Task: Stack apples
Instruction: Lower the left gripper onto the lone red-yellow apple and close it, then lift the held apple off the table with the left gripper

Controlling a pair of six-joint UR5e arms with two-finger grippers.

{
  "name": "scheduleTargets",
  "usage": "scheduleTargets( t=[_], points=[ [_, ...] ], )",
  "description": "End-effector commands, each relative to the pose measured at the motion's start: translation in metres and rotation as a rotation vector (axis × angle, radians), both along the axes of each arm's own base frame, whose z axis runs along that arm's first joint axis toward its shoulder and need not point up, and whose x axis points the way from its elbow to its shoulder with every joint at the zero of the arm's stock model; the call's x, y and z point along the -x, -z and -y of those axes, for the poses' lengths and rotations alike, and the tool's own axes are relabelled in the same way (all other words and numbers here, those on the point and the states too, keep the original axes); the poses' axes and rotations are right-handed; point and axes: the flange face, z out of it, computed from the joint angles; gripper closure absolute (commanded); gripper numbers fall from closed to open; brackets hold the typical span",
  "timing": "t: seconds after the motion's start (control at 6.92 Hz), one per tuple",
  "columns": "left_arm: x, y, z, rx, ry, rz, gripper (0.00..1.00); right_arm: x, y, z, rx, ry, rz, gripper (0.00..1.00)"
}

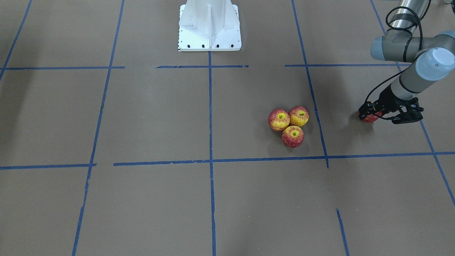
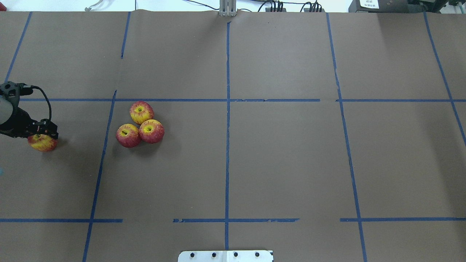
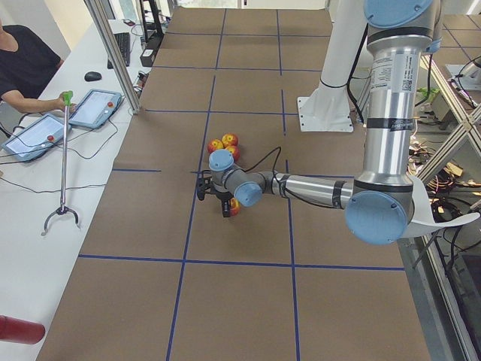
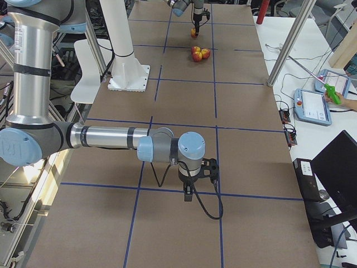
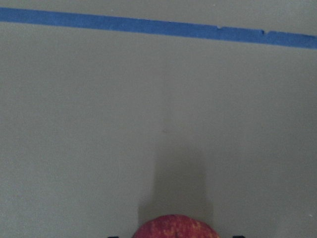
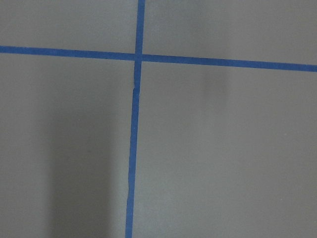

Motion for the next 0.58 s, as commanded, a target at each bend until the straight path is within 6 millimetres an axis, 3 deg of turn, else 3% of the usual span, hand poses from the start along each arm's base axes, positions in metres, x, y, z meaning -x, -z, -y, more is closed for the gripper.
scheduleTargets(
  t=[0.0,0.29,0.43],
  points=[
    [0.003,0.042,-0.002,-0.036,-0.003,-0.051,1.0,0.0,0.0,0.0,-0.001,0.0,0.0,0.0],
    [0.004,0.146,-0.002,-0.045,0.051,-0.099,1.0,0.0,0.0,0.0,0.0,0.0,0.0,0.0],
    [-0.016,0.189,0.02,-0.002,0.129,-0.143,1.0,0.0,0.0,0.0,0.0,0.0,0.0,0.0]
  ],
)
